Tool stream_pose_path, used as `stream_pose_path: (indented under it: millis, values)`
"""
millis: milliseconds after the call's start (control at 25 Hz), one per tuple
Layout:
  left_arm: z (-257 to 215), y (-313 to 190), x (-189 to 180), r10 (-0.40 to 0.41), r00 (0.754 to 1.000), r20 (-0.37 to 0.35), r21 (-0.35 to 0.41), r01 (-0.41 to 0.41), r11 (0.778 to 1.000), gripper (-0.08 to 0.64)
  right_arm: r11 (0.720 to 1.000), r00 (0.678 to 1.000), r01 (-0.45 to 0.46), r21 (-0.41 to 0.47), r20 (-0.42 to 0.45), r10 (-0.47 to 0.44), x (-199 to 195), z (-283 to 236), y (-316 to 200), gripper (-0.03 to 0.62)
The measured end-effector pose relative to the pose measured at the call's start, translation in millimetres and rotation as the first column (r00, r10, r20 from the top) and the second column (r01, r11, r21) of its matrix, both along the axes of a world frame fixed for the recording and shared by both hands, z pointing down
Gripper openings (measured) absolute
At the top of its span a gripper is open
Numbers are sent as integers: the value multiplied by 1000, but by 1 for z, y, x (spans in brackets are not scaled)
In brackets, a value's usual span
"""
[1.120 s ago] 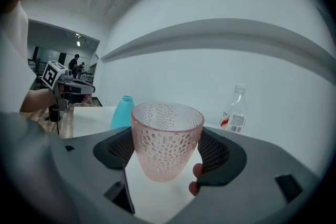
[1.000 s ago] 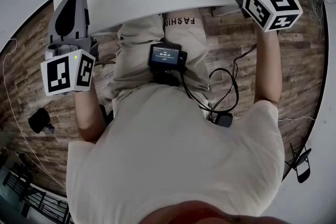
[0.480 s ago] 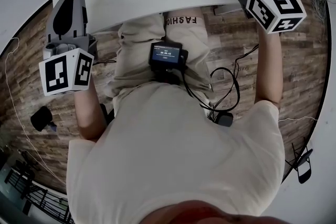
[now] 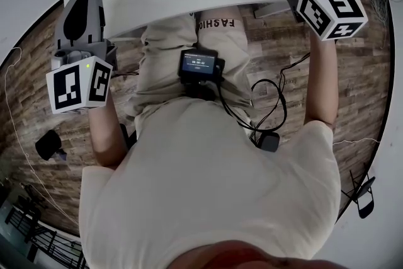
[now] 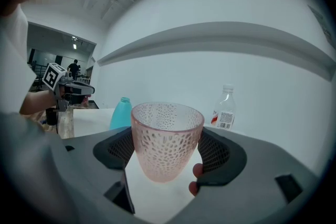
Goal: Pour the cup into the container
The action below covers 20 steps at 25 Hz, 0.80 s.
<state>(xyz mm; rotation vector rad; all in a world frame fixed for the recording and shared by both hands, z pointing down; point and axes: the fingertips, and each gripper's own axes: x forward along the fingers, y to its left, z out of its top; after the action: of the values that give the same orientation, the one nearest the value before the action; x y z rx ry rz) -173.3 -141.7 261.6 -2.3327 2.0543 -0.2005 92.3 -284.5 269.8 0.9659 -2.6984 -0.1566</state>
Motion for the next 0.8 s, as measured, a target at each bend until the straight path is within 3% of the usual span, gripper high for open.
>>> stream_pose_path:
  millis: [800]
  values:
    - [-23, 15, -18, 0, 1000, -22, 68, 2, 998, 12, 999, 999, -15, 39, -42, 17, -14, -9, 9, 370]
